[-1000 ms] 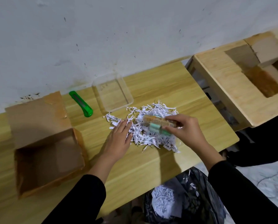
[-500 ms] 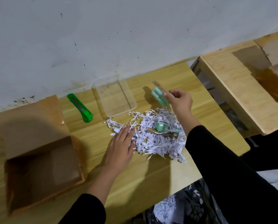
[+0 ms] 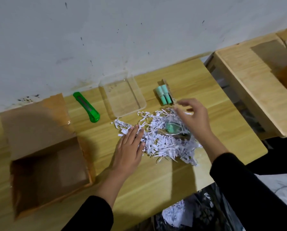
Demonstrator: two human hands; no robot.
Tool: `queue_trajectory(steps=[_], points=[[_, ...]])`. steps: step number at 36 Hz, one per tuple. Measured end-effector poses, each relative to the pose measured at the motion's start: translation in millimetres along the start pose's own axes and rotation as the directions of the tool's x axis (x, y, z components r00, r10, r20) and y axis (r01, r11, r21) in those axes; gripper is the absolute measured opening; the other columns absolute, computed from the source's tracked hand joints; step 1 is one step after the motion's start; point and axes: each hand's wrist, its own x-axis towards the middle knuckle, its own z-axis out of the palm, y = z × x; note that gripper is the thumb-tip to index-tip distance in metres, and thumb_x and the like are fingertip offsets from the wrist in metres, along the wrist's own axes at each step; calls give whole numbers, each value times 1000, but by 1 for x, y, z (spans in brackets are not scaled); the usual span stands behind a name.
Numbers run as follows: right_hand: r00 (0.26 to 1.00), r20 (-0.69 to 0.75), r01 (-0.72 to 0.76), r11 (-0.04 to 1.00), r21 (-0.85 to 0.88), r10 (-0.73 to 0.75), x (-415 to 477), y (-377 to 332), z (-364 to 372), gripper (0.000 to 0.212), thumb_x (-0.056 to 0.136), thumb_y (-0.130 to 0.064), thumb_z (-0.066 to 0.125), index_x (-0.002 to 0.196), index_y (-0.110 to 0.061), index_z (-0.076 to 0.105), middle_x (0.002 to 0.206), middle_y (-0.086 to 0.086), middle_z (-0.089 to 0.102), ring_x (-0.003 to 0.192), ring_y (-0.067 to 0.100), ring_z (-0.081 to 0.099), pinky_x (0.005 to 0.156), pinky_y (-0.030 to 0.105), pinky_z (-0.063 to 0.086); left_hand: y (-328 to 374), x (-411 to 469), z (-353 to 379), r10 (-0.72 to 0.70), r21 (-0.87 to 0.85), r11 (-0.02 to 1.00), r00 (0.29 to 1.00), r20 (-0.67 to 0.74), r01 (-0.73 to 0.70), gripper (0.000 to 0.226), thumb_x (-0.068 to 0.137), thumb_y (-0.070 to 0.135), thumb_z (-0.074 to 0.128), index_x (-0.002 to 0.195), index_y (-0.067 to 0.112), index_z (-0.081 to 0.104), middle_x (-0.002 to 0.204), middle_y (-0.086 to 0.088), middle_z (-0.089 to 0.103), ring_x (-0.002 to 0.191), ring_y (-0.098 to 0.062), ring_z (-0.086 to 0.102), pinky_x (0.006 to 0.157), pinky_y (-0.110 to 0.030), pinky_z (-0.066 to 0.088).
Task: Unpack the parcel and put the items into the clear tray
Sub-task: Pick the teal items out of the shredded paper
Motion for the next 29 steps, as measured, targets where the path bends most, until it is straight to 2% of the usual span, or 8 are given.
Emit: queue_trajectory(steps=[5,8,10,13,16,21,24,29], points=[[945,309,131,990,-60,-107,-34,24,-8,36,75,-21,76,110,-19,68,108,-3,63,103,12,54,86,14,41,-1,1,3,20,53,998,998,-62,-16,52,94,38,25,141,20,36,150,1,32,138,-9,16,108,-27,13],[972,227,-92,990,106,66,-27,34,-14,21,76,-14,74,97,-15,72,99,3,69,90,13,62,80,25,49,-2,0,4,18,61,998,997,-73,-13,51,94,39,26,139,21,39,149,1,35,137,-8,17,108,-28,14],[970,185,-188,967,172,156,-20,39,-21,15,79,-13,71,93,-11,73,92,7,70,71,3,60,66,19,49,-1,0,5,5,59,998,997,-78,0,52,94,42,24,141,24,37,150,4,33,138,-7,18,110,-27,14],[968,108,-238,964,116,226,-13,49,-27,16,80,-10,70,95,-4,72,79,9,68,52,-1,50,54,16,42,0,0,5,-2,57,998,997,-76,6,54,93,43,21,142,25,35,151,6,31,140,-9,22,112,-31,18],[965,-15,-262,965,19,262,-11,56,-35,15,81,-9,69,95,-11,72,88,6,64,61,1,54,59,19,45,1,-1,4,-6,41,999,997,-76,9,54,93,43,21,141,24,36,151,5,32,140,-11,24,113,-35,22],[993,-115,-3,983,-182,-18,-20,38,-50,18,79,-15,70,97,-16,69,102,-3,50,91,10,51,79,19,41,2,-1,3,-11,45,999,998,-70,14,55,93,45,20,142,25,34,151,7,29,141,-10,22,113,-33,18],[990,71,130,972,-194,-118,-31,18,-39,13,83,-13,65,95,-16,66,94,-3,52,78,7,51,73,10,42,2,-1,4,-14,50,999,997,-73,18,54,93,44,20,141,24,37,151,6,31,140,-11,24,112,-31,18],[936,333,250,877,-409,-112,-36,9,-2,39,77,-19,70,111,-8,57,110,11,51,102,25,47,84,36,45,1,0,5,-15,49,999,997,-76,18,53,93,43,23,140,24,39,150,5,34,139,-11,25,111,-31,19]])
